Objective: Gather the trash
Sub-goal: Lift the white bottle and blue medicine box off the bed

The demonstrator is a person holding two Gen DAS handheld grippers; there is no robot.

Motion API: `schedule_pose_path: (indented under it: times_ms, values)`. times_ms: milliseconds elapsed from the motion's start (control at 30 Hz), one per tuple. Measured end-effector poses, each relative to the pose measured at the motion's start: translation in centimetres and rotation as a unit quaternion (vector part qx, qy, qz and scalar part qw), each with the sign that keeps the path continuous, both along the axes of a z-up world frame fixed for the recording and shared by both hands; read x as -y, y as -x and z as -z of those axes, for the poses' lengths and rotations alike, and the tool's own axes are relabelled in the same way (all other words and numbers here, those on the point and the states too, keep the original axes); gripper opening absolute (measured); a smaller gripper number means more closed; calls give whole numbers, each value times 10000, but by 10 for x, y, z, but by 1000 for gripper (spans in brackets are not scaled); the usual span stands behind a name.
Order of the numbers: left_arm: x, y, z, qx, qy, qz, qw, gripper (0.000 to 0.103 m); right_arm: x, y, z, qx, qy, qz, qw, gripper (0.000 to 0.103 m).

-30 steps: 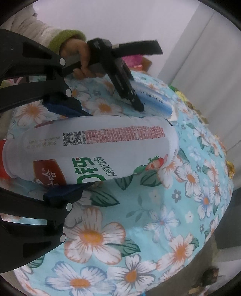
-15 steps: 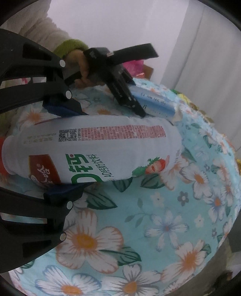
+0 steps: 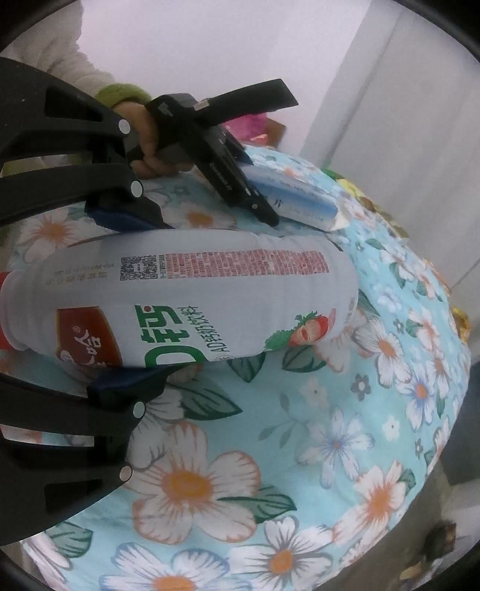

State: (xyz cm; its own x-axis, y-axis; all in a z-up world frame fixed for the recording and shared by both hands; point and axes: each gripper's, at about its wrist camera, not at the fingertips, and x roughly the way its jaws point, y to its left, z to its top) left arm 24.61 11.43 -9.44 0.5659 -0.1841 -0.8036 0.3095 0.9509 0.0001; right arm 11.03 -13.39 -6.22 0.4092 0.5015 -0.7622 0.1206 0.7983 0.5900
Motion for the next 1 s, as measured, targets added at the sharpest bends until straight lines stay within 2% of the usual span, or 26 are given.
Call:
schedule_pose_path:
  times_ms: [200,600,833,1000]
  values:
    - [-1,1,0,5,13,-13,10000,77,-8,3,-1,196,137,142,9996,56]
    - [-1,1,0,8,-7,-30,10000,78,2,16,1,694,31,148,9975,56]
    - [1,2,1,34,-158,-51,9999,79,6,26,3,784,-103,217,9966,56]
    - [2,1,2,20,-200,-92,9998,82,18,32,8,779,-393,227,9959,56]
